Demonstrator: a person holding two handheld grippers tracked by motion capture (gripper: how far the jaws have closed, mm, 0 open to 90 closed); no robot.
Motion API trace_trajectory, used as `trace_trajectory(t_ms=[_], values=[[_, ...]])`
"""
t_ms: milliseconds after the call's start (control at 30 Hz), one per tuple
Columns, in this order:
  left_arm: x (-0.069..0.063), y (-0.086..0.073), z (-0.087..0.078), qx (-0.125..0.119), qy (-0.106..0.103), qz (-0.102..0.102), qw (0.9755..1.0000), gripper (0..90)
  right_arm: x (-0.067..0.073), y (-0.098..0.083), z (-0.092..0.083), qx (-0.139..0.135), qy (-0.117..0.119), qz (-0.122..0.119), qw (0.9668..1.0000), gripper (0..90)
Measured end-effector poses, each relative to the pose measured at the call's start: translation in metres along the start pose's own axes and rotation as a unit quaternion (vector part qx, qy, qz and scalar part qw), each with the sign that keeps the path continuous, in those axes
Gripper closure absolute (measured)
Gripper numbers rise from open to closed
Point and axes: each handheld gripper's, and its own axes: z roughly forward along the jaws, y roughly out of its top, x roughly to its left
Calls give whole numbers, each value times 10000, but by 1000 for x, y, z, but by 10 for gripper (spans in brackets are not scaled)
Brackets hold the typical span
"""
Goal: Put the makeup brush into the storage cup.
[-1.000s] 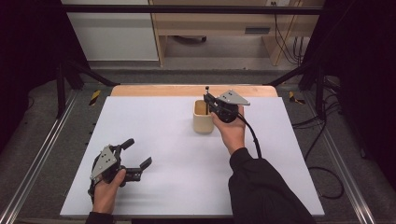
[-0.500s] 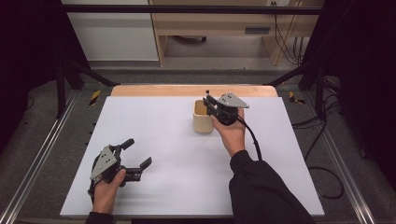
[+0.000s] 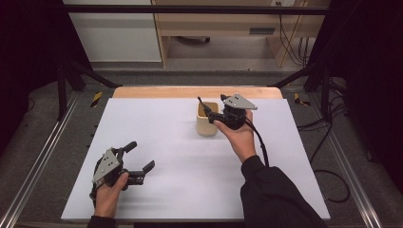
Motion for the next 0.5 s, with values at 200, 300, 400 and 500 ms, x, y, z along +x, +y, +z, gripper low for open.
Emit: trace_trajectory(t_ms=[200,300,400,500], values=[[0,0,0,9,-19,1,10000,27,2,-1,1,88,-10,74,9999,183],[0,0,0,8,-16,-3,10000,27,3,1,-1,86,-39,74,9999,157],[-1,0,1,27,-23,20,10000,27,3,3,-4,121,-63,97,9999,132],[-2,0,1,27,-22,31,10000,26,3,4,-8,153,-94,134,9997,117]])
